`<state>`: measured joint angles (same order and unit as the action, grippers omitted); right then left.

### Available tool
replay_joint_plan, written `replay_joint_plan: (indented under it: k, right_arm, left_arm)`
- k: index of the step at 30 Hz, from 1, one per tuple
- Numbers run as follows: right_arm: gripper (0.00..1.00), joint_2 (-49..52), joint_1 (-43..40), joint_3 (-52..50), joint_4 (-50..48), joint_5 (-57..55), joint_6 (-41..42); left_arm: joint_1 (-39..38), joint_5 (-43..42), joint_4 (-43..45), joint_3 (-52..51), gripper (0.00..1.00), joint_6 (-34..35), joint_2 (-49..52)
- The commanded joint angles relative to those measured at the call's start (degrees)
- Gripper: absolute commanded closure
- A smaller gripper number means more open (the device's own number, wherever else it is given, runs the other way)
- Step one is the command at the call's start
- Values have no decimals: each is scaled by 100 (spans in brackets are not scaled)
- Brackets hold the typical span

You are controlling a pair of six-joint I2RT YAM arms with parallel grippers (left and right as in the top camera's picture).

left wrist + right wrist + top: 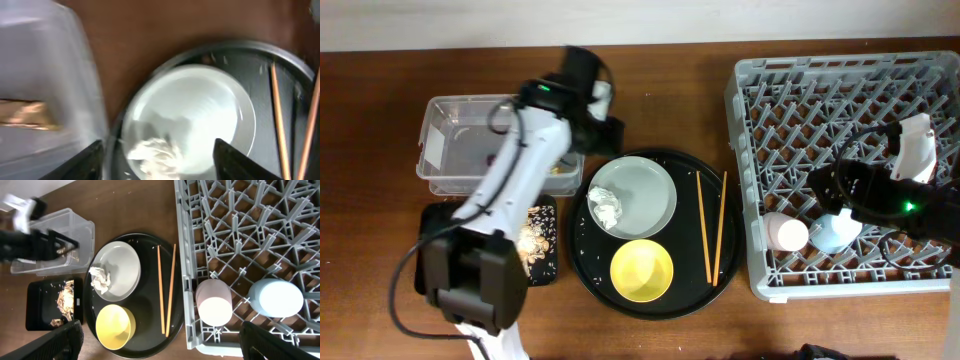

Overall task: Sort waste into correct bins and load items into the dishwasher rack
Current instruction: 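Lift the white plate with the left gripper and tip trash into the clear bin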

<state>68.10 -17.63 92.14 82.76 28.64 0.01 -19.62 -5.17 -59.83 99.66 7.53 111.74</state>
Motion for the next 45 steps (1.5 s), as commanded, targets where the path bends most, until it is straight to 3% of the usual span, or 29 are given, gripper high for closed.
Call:
replay_joint_plan:
  k: [1, 9, 17, 25, 29, 32, 33, 34, 35, 39, 45]
  right_arm:
    - [2, -7, 37, 42, 22, 94, 0]
    - [2, -7, 37, 42, 37, 94, 0]
    - [2, -7, 37, 42, 39, 92, 0]
    - [2, -7, 37, 42, 39, 83, 0]
    - [2, -7, 37, 42, 37, 72, 0]
    - [2, -7, 37, 42, 20, 72, 0]
    - [2, -7, 37, 42, 20, 72, 0]
    - [2, -7, 37, 42, 24, 72, 0]
    - [2, -7, 37, 42, 33, 72, 0]
    - [2, -7, 37, 42, 39, 127, 2]
    - [2, -262, 39, 42, 37, 361, -129]
  left_arm:
    - [-603, 1010, 68, -815, 33, 538, -107]
    - [-798, 1145, 1272, -2317, 33, 831, -107]
    - [-890, 769, 1228, -2444, 100, 831, -116]
    - [-503, 721, 616, -986, 100, 560, -951]
    - [26, 1657, 887, -791, 100, 476, -1193]
    - [599, 1705, 1252, -844, 100, 262, -820]
    - [728, 1700, 1329, -844, 81, 264, -726]
    - [855, 1694, 1423, -844, 34, 264, -636]
    - [992, 1517, 1462, -835, 18, 260, -595]
    - [1038, 737, 629, -227, 16, -103, -1047]
    - [715, 767, -651, 348, 13, -459, -2227]
